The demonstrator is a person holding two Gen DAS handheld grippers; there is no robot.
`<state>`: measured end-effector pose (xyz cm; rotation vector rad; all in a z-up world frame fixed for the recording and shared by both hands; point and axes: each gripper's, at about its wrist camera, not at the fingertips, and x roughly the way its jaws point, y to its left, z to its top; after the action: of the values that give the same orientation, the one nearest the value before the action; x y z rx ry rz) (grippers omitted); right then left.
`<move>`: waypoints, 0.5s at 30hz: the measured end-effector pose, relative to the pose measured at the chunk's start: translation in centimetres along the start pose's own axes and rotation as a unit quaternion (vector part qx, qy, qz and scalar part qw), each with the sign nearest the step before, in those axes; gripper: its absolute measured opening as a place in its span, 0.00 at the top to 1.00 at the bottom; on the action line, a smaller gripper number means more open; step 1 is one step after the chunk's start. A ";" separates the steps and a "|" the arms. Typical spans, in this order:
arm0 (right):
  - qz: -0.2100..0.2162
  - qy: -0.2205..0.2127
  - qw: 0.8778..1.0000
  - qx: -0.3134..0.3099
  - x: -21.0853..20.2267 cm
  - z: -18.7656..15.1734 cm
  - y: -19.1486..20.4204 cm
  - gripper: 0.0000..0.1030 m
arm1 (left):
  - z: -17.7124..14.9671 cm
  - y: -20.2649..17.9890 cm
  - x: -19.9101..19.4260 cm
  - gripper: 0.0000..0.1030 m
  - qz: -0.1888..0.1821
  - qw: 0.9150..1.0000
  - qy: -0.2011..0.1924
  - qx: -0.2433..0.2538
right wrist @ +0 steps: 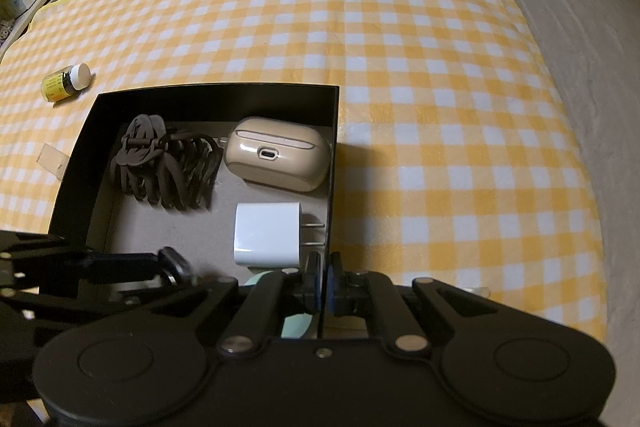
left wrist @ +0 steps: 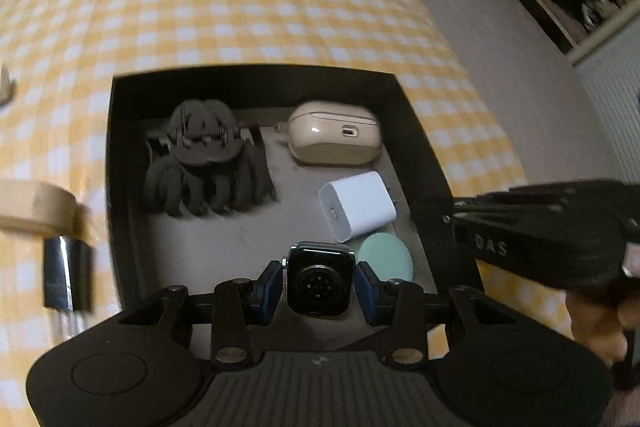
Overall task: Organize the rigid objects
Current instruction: 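Carry the smartwatch into the black box and open the left gripper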
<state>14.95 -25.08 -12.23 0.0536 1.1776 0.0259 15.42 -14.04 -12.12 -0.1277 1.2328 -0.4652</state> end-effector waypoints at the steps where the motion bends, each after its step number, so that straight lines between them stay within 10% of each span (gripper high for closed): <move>1: 0.000 0.000 1.000 0.000 0.0 0.0 0.0 0.96 | -0.1 0.0 0.2 0.60 0.003 1.000 0.001 -0.003; 6: 0.001 0.000 1.000 -0.001 0.1 0.0 0.2 0.96 | -0.4 0.1 0.8 0.59 -0.002 1.000 0.018 -0.023; 9: 0.001 0.000 1.000 -0.001 0.1 0.0 0.1 0.96 | -0.4 -0.1 0.7 0.29 0.010 1.000 0.016 -0.019; 15: 0.001 0.000 1.000 -0.001 0.1 0.0 0.1 0.96 | -0.3 -0.3 0.1 0.29 0.010 1.000 0.005 -0.006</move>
<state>14.96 -25.02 -12.30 0.0532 1.1775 0.0287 15.05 -14.28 -12.19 -0.1238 1.2458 -0.4416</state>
